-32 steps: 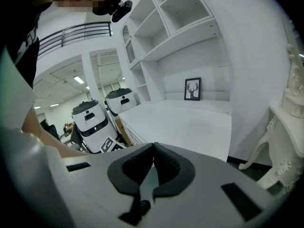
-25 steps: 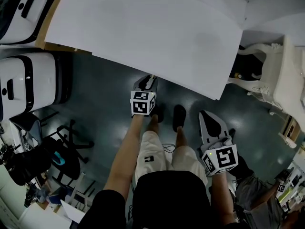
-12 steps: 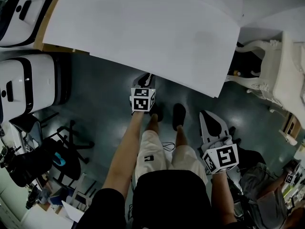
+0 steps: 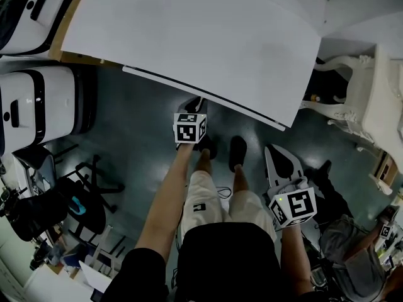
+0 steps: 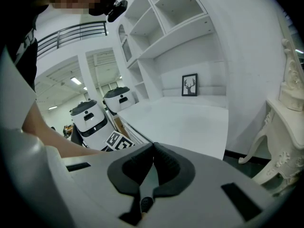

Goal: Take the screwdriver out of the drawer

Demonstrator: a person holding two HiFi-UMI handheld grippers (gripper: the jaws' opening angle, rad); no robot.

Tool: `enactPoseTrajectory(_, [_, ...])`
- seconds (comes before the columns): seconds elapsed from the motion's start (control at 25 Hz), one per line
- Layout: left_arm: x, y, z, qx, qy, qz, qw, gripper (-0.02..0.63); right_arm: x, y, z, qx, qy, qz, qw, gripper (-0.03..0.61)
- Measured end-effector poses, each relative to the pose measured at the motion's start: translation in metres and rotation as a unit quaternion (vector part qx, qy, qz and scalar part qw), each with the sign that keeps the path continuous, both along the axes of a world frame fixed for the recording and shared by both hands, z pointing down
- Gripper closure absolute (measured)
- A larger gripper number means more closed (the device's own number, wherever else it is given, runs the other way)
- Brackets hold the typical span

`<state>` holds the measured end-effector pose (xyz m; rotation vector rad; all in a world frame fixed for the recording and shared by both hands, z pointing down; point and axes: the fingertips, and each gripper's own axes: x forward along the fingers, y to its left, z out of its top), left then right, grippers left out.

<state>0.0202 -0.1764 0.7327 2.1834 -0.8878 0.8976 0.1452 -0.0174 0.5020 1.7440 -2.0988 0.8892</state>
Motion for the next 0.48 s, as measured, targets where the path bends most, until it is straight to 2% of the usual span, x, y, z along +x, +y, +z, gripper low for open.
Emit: enactPoseTrajectory(0.48, [-0.026, 0.027, -0.002, -0.008, -0.012, -0.001, 0.9999, 0.531, -0.014, -0.002, -0.008, 0.007, -0.002, -0.023, 1.000, 0.561])
